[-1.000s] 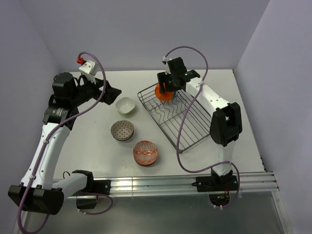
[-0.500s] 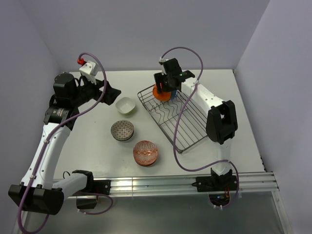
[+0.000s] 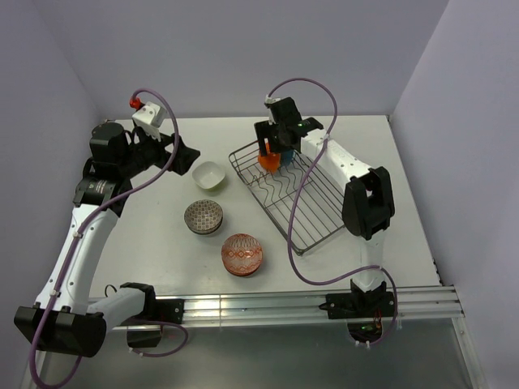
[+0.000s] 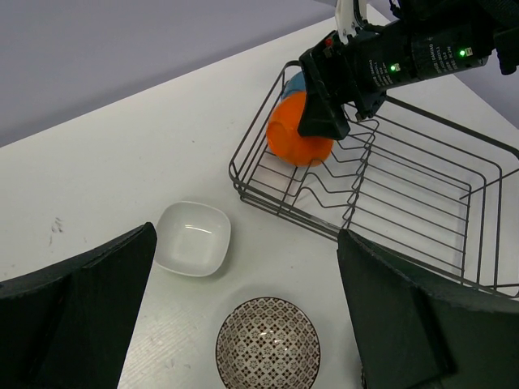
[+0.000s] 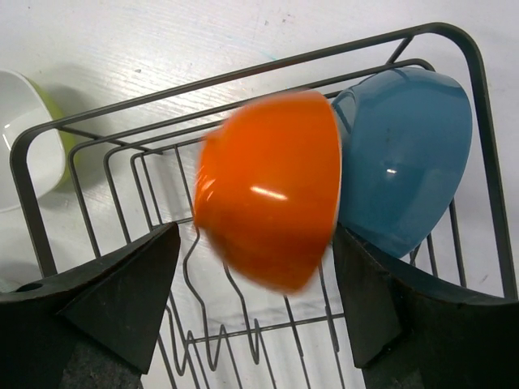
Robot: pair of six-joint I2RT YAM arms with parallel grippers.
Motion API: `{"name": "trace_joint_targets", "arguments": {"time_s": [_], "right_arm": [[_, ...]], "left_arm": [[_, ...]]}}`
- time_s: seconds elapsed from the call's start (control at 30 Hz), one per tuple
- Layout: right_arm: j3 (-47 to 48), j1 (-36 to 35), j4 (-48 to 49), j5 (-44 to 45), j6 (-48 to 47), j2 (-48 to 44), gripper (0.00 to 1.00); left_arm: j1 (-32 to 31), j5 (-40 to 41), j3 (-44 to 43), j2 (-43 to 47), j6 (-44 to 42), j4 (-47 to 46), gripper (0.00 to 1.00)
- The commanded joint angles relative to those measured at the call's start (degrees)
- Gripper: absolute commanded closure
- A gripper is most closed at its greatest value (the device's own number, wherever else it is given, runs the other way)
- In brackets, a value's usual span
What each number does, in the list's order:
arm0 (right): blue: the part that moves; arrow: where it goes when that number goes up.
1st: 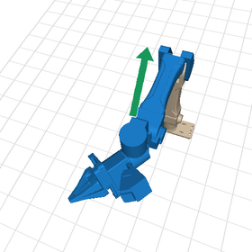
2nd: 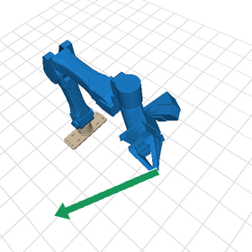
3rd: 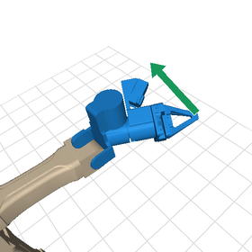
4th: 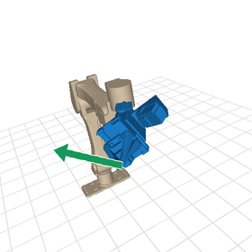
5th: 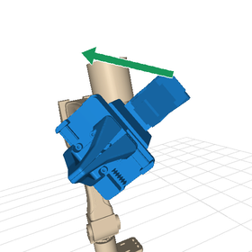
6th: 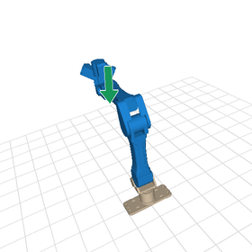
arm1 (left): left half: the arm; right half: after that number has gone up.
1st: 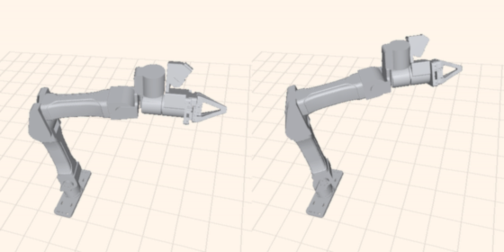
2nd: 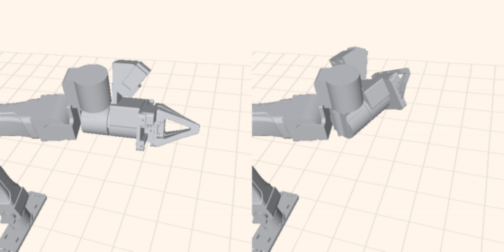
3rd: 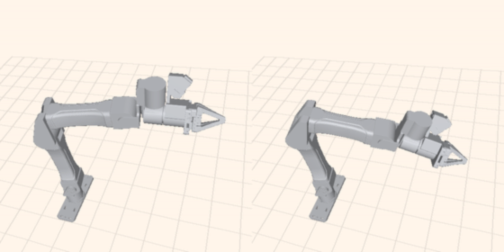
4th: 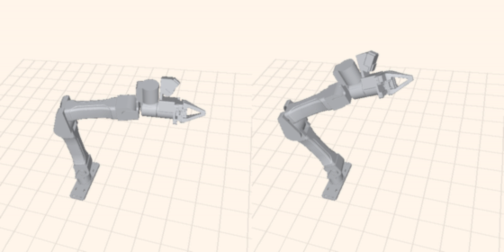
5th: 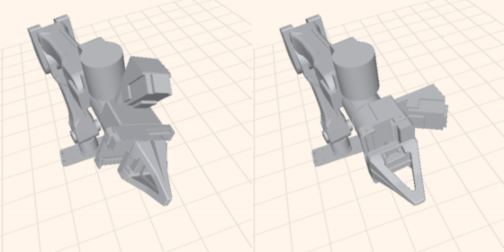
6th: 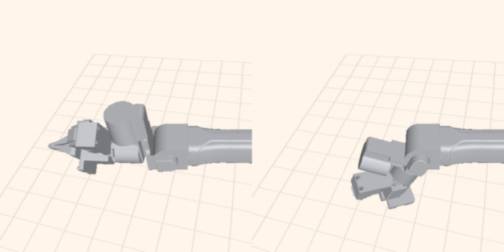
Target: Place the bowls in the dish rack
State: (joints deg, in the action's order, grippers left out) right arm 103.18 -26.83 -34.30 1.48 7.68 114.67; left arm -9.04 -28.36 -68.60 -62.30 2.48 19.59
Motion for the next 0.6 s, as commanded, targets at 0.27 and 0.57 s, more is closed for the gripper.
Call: {"name": "trace_joint_targets", "arguments": {"time_s": [0.27, 0.57], "right_arm": [[2.82, -0.15, 1.78, -0.42, 0.31, -1.29, 0.1], [4.48, -0.07, 1.08, -3.41, -1.7, -5.77, 0.0]], "left_arm": [[-0.1, 1.11, -0.57, 0.87, -1.33, -0.26, 0.01], [0.25, 4.97, -0.92, -5.36, 0.24, 5.27, 0.02]]}}
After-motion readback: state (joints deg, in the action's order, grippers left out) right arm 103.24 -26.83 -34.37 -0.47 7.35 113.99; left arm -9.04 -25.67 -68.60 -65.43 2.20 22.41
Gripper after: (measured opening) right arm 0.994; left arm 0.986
